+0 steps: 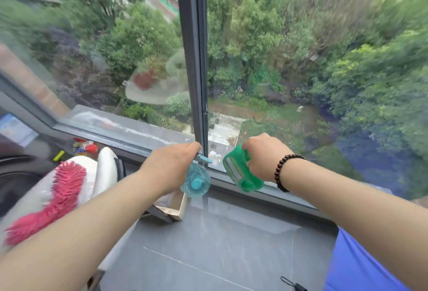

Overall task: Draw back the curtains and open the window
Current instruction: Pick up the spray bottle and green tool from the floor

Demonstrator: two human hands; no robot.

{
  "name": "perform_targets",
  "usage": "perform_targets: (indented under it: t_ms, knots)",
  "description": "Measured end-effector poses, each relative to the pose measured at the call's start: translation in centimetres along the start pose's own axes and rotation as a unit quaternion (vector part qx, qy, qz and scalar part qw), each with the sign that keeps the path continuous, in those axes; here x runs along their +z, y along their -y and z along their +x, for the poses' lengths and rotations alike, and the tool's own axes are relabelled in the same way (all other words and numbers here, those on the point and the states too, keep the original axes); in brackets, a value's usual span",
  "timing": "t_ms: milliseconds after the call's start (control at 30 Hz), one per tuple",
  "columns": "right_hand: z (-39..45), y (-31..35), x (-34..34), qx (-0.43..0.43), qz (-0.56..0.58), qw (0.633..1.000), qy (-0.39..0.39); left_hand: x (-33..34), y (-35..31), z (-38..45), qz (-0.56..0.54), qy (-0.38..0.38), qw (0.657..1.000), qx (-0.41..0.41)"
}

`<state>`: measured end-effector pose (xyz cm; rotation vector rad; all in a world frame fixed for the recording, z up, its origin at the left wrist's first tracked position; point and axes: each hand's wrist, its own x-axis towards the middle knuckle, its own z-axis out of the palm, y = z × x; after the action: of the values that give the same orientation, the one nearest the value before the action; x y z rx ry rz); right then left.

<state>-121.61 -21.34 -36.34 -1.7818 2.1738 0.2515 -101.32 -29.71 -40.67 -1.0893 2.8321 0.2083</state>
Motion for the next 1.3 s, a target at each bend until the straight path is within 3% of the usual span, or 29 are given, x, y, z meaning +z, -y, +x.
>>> perform_targets:
  t_ms: [300, 633, 1100, 1300]
  knots:
    - [-0.4, 7.6, -9.3, -0.056, -0.036, 0.998, -0.02, -9.4, 5.2, -5.3, 0.018, -0.038, 0.997, -0.06]
    - [-1.6, 24.2, -17.9, -0.13, -0.085, 0.983, -0.094, -18.2, 16.1, -17.3, -0.005, -0.093, 0.982, -0.167]
    - [-5.2, 52.5, -18.9, -0.222, -0.108, 0.966, -0.076, -20.7, 32.8, -42.1, -0.04, -0.086, 0.942, -0.321]
    - [-7.2, 63.1, -18.9, -0.266, -0.125, 0.952, -0.084, -21.9, 37.9, -50.6, -0.038, -0.119, 0.919, -0.374]
